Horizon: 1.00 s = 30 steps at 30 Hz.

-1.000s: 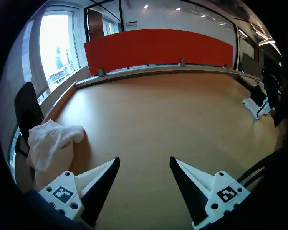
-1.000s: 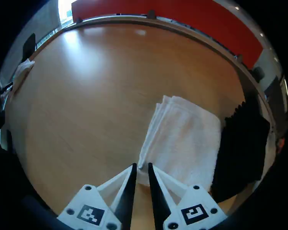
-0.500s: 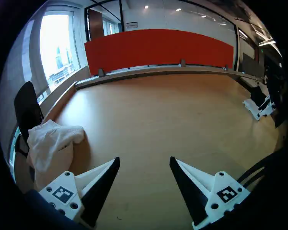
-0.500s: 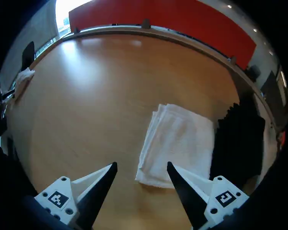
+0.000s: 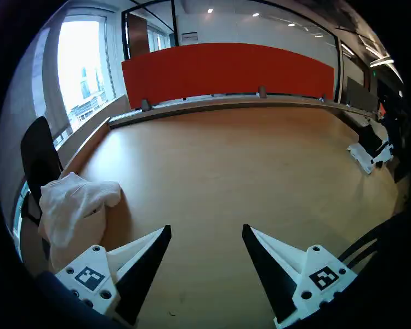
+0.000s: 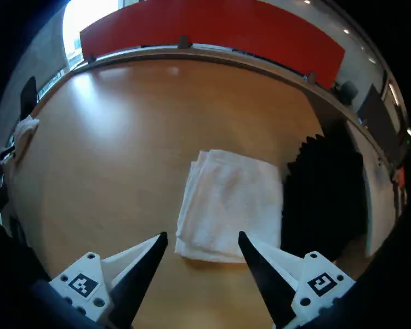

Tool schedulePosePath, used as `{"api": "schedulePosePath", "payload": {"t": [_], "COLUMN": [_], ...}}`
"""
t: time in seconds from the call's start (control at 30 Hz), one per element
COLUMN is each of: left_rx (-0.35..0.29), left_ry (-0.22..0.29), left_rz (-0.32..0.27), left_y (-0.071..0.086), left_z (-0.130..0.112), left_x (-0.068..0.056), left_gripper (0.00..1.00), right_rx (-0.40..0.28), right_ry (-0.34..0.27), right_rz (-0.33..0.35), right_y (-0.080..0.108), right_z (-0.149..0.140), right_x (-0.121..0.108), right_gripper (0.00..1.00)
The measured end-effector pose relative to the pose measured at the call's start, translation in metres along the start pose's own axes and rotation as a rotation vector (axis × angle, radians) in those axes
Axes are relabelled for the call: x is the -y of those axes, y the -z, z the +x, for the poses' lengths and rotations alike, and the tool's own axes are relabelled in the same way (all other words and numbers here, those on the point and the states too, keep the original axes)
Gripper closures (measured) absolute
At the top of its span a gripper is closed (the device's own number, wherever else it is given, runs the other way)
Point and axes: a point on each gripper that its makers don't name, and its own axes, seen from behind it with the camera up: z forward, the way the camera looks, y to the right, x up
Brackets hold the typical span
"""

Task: Fold towel

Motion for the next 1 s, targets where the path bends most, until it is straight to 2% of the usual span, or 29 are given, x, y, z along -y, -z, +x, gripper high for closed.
{"api": "schedulePosePath", "payload": {"t": [0.5, 1.0], "left_rx": [-0.002, -0.011], "left_ry": [-0.002, 0.0], "left_rz": [-0.001, -0.003], "left_y": [0.001, 0.0], "left_z": [0.0, 0.006], "left_x": [0.001, 0.001], "left_gripper": [0.04, 0.04], "right_rx": [-0.015, -0.136], "right_ry": [-0.068, -0.22], "right_rz": [-0.036, -0.104], "right_y": [0.004, 0.013], "right_z": [-0.001, 0.013], "right_x": [-0.01, -0.019], "right_gripper": [0.0, 0.0]}}
